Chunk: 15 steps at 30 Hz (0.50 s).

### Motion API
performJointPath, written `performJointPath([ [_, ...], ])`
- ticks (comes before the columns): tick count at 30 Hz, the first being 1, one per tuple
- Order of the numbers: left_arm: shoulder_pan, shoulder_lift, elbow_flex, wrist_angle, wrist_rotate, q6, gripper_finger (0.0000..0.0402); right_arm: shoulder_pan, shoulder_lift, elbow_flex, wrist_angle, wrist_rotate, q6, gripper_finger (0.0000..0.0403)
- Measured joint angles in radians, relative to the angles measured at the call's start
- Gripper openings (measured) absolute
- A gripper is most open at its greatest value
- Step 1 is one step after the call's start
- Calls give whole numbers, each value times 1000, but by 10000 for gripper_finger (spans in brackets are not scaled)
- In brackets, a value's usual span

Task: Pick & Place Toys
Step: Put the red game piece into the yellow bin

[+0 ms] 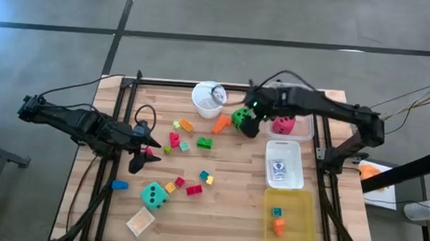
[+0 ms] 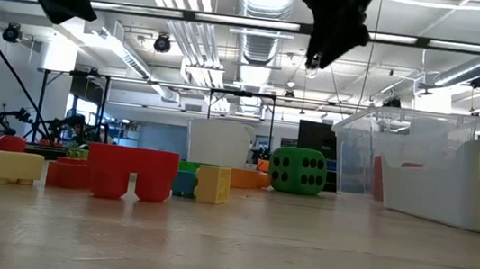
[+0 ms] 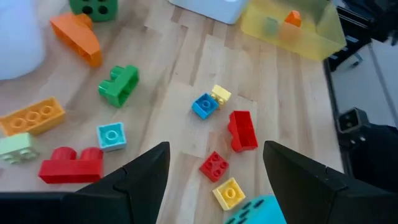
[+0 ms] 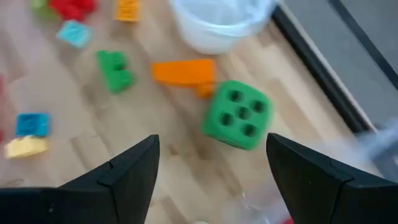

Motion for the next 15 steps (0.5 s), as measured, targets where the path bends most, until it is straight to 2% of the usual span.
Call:
performJointPath([
  [3, 0, 0, 0, 0, -27, 10, 263, 76, 37, 0, 14, 0, -16, 286],
  [9, 0, 0, 0, 3, -66, 57, 263, 234, 132, -1, 44, 0, -159, 286],
  [12, 0, 0, -2, 26, -83, 53, 263, 294, 167, -2, 76, 13, -158, 286],
  [15, 0, 0, -33, 127, -88, 66, 263, 342, 185, -2, 95, 39, -122, 286],
])
